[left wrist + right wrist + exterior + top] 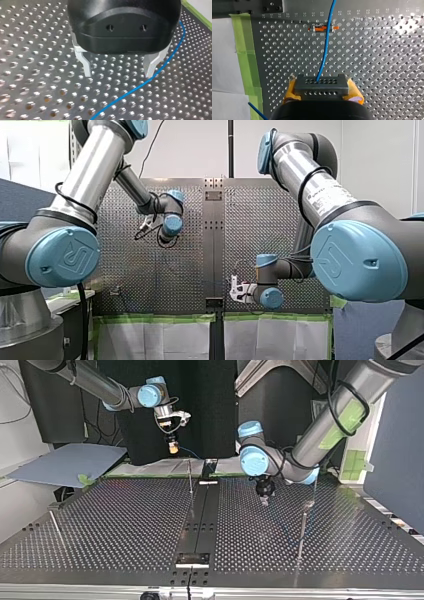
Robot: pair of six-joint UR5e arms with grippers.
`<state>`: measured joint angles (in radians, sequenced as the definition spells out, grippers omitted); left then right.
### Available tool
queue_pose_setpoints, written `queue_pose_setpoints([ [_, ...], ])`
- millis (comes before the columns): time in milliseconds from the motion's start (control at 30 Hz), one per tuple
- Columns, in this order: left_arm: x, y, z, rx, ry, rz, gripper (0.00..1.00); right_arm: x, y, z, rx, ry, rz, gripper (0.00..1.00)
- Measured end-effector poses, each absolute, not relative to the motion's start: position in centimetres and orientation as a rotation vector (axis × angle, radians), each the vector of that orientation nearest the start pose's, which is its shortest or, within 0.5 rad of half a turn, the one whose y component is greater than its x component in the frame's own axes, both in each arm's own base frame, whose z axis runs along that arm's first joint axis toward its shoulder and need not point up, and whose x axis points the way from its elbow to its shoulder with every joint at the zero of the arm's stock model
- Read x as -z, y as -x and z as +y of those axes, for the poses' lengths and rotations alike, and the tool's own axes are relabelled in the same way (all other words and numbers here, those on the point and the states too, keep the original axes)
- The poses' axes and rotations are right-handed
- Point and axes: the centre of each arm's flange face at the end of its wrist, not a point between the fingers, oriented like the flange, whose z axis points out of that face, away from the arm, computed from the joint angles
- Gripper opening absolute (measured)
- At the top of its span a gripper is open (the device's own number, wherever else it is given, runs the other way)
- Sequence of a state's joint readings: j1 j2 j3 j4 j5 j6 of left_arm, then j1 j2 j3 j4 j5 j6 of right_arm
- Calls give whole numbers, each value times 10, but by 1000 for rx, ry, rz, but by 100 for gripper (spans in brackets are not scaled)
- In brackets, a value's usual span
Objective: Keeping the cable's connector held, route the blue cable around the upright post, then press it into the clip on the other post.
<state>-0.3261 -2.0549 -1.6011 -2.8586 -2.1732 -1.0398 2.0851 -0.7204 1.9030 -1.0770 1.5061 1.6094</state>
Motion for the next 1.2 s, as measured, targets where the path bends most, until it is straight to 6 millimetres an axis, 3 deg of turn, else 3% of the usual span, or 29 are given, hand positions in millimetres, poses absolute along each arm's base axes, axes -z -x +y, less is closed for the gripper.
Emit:
queue_pose_setpoints([
  [400,-164,-542,-268,-686,-355,1872,99,30,-395,-415,-1577,-1711,-975,0],
  [667,-153,-546,-262,-670,-322,1886,99,30,-395,-416,-1577,-1710,-976,0],
  [800,-139,-546,-260,-665,-318,1909,99,30,-395,-415,-1577,-1710,-975,0],
  [1200,-117,-553,-275,-496,-272,1883,99,30,-395,-415,-1578,-1711,-975,0],
])
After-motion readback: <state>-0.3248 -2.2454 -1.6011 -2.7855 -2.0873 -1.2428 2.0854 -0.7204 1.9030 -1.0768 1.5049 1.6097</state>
